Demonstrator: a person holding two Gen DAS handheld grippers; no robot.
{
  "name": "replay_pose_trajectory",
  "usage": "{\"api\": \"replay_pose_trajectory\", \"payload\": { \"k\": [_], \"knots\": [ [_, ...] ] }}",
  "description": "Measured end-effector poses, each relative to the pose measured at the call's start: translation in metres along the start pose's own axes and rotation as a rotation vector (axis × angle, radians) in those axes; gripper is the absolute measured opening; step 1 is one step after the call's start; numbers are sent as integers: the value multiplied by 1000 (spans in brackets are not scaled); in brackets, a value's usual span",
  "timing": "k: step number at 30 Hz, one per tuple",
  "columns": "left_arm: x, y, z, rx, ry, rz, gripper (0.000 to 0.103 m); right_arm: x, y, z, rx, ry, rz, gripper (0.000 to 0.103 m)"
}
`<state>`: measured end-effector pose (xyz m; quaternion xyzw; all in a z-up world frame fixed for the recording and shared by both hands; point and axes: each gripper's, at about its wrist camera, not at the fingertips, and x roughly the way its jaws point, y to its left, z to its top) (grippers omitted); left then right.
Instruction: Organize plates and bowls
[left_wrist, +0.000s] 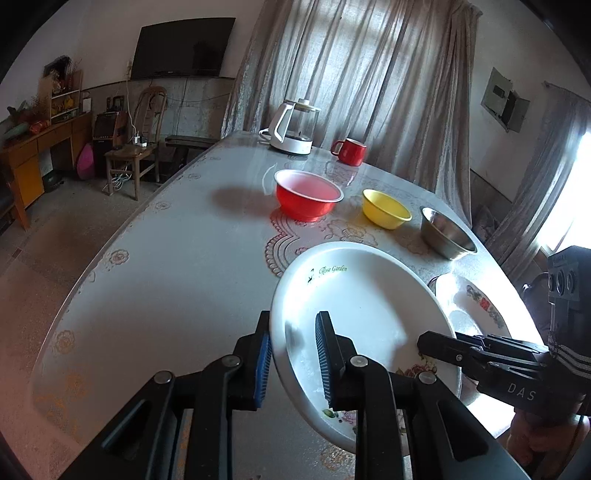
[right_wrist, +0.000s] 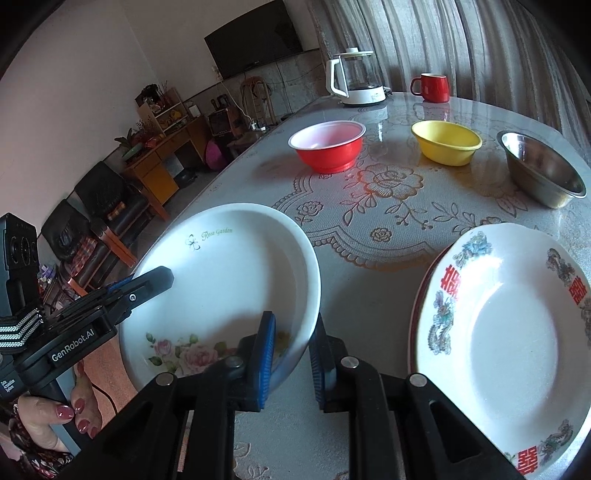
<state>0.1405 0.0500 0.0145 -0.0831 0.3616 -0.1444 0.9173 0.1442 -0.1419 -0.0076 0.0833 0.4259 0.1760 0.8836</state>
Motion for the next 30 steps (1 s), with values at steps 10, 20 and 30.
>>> {"api": "replay_pose_trajectory", "payload": {
  "k": [10, 20, 30],
  "knots": [
    [6, -59, 24, 85, -14, -76, 23, -50, -37, 7, 64, -103, -48, 17],
    [31, -122, 26, 162, 36, -149, 23, -89, -87, 1, 133, -152, -122, 17],
    [65, -175, 21, 214, 90, -204, 23, -108, -143, -18, 239, -155, -181, 17]
  ]
}}
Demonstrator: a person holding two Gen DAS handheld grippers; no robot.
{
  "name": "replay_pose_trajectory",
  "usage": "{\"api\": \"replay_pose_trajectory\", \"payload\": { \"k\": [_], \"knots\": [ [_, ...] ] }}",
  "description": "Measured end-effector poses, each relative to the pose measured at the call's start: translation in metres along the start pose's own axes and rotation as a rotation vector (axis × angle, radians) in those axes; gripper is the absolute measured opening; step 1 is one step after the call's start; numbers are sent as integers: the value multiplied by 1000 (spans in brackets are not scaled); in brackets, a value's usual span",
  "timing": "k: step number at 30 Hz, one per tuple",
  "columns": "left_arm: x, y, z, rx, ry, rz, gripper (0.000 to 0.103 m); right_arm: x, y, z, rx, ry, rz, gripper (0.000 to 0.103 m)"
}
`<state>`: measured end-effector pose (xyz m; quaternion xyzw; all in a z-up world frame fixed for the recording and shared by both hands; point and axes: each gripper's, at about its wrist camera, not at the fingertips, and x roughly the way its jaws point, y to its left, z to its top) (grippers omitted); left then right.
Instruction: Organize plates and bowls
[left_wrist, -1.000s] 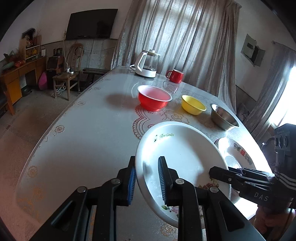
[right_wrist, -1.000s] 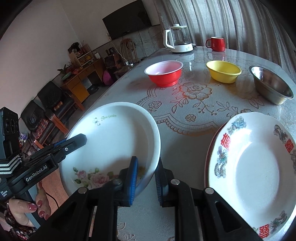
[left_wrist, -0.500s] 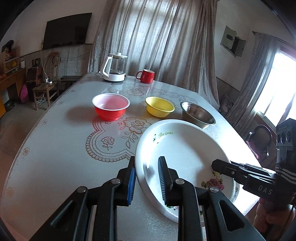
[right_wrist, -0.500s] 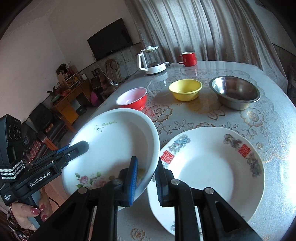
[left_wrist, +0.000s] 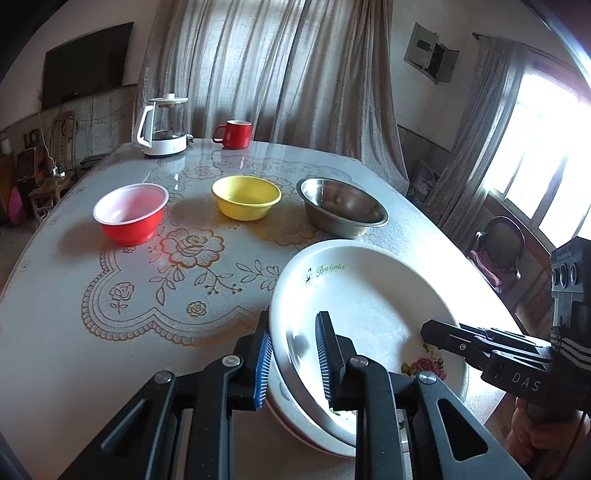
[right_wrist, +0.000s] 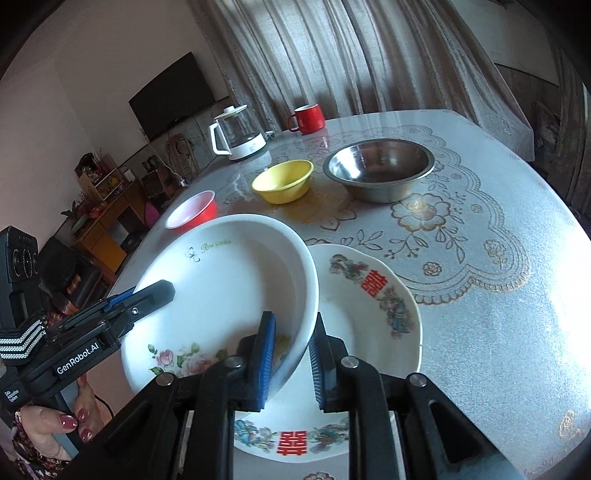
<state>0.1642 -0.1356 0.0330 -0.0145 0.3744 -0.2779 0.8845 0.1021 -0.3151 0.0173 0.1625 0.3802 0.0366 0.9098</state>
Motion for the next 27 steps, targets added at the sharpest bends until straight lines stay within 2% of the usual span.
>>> {"api": "replay_pose_trajectory", "payload": {
  "k": [7, 20, 27],
  "knots": [
    [22, -10, -8, 15, 47, 8, 23, 5, -23, -6, 35, 14, -15, 17],
    [48, -14, -22, 59, 120, 42, 23, 16, -34, -14, 35, 66, -44, 17],
    [52, -18, -21, 93, 111, 63, 23, 25, -40, -17, 44, 100, -61, 17]
  ]
}}
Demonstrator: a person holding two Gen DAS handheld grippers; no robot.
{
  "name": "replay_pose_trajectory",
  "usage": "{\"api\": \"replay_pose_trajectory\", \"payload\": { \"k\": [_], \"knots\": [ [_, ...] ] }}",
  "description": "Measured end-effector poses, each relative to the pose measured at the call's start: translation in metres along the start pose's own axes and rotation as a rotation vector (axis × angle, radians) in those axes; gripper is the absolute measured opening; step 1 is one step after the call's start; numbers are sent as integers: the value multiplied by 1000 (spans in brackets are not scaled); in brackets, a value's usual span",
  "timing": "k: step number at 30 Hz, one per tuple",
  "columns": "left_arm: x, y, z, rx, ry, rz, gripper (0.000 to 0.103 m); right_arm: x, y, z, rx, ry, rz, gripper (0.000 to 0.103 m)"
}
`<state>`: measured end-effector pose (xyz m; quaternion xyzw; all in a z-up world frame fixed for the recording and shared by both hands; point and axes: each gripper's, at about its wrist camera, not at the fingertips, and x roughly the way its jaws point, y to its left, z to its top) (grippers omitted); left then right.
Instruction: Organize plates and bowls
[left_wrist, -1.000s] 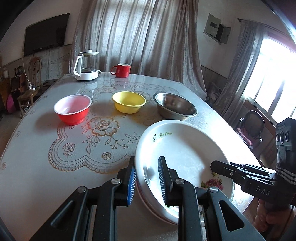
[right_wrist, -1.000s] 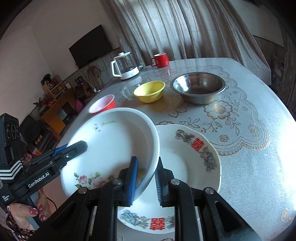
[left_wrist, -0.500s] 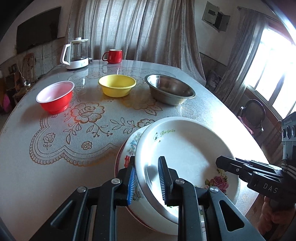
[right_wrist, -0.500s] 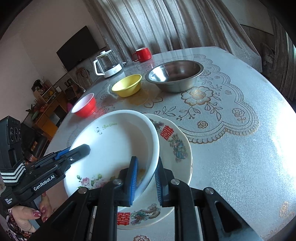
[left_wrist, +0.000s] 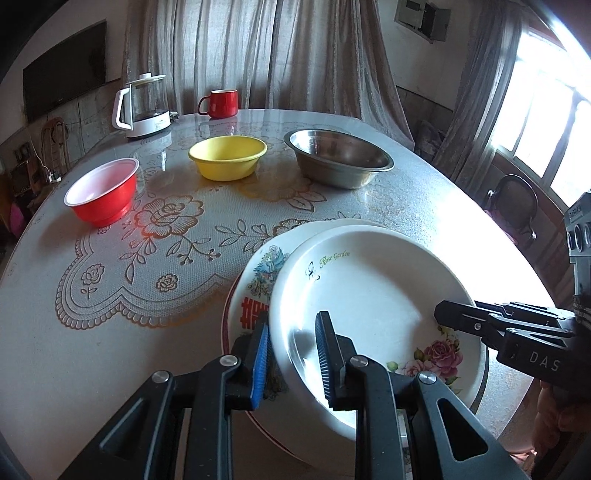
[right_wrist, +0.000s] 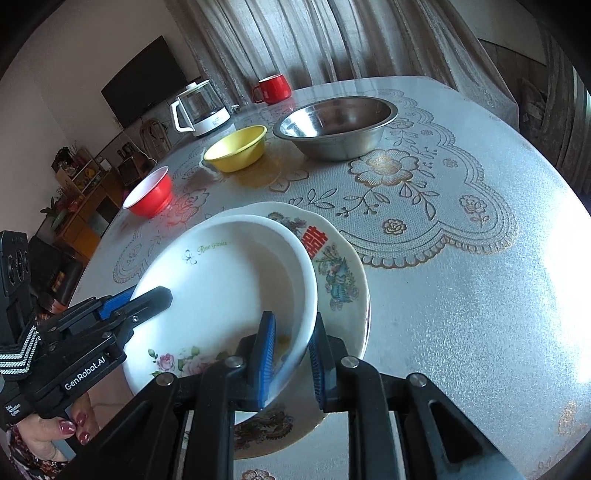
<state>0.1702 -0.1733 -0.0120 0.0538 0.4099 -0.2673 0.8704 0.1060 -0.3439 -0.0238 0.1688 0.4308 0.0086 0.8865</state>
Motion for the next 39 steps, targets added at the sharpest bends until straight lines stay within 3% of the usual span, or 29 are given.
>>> {"api": "replay_pose_trajectory", "payload": {
  "k": [9, 18, 27, 29, 33, 39],
  "knots": [
    [0, -1, 0, 15, -13, 16, 27, 1, 3, 2, -4, 9, -20, 19],
    [-5, -3, -4, 41, -40, 31, 44, -5, 5, 3, -3, -4, -60, 25],
    [-12, 0, -9, 24, -50, 8, 46, -6, 5, 2, -9, -7, -69, 26],
    [-14, 1, -10, 21, -54, 2, 49, -7, 5, 1, -6, -9, -68, 26],
    [-17, 2, -10, 12, -56, 15, 65, -7, 6, 0, -12, -4, -71, 26],
    [-21, 10, -12, -20, -49, 16, 67, -8, 8, -2, -25, 1, -80, 26]
  ]
}}
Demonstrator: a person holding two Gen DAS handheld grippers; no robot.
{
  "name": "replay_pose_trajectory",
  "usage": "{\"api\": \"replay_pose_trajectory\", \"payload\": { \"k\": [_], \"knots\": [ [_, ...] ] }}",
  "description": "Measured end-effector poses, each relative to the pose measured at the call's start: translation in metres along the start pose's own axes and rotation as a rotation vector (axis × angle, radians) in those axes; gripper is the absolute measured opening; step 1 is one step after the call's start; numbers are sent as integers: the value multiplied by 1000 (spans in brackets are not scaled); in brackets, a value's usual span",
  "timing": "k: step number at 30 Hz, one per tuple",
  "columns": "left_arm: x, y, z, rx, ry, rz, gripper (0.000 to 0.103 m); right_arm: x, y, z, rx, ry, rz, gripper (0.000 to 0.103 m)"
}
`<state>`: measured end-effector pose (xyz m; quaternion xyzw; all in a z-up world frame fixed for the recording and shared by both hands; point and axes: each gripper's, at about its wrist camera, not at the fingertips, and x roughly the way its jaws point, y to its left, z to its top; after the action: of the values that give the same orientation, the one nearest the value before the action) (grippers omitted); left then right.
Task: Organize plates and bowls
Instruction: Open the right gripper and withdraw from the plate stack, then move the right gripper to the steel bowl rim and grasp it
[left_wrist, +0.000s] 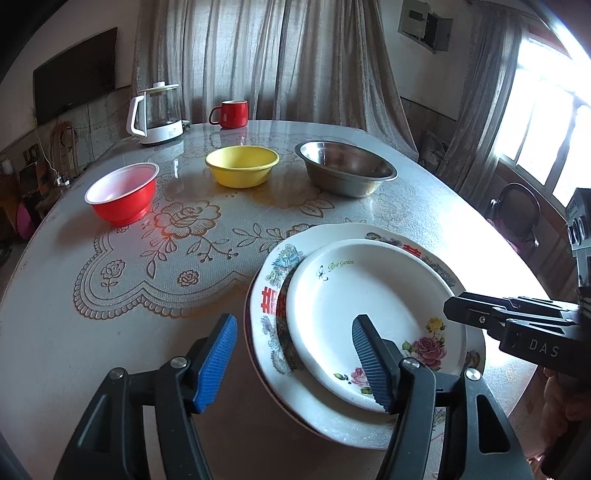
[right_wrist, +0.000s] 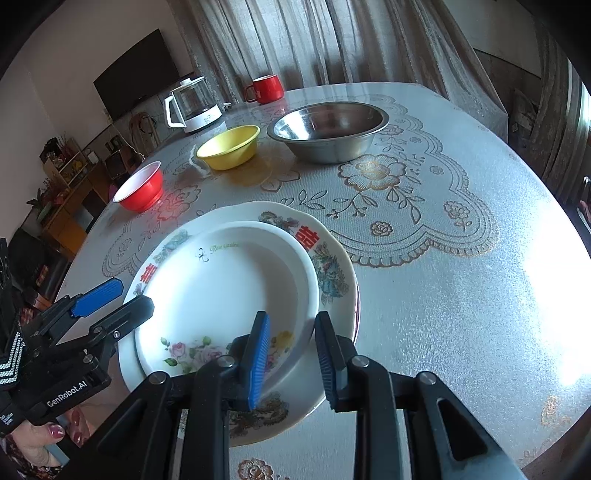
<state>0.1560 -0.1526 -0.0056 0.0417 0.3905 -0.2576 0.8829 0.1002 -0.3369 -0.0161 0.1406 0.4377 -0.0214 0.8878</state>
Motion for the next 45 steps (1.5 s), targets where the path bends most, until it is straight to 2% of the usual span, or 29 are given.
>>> {"api": "replay_pose_trajectory", "payload": {
  "k": [4, 11, 14, 20, 22, 32, 41, 45],
  "knots": [
    [-6, 5, 1, -21, -14, 0, 76, -1, -1, -1, 15, 2, 7, 26],
    [-11, 15, 3, -57, -22, 7, 83, -8, -5, 0, 59, -18, 54, 26],
    [-14, 20, 5, -73, -24, 9, 85, -15, -3, 3, 51, -41, 48, 26],
    [-19, 32, 17, -95, -30, 48, 95, -23, -5, 15, 44, -76, 53, 28],
    [-19, 35, 24, -98, -30, 77, 98, -26, -9, 21, 50, -101, 53, 31],
    [-7, 35, 55, -54, -22, 165, 103, -21, -33, 52, 63, -136, 26, 32],
    [17, 21, 88, 16, 4, 195, 103, -4, -61, 79, 73, -138, -1, 35],
    [31, 16, 105, 27, 25, 183, 103, 2, -77, 95, 68, -134, -32, 35]
  ]
}}
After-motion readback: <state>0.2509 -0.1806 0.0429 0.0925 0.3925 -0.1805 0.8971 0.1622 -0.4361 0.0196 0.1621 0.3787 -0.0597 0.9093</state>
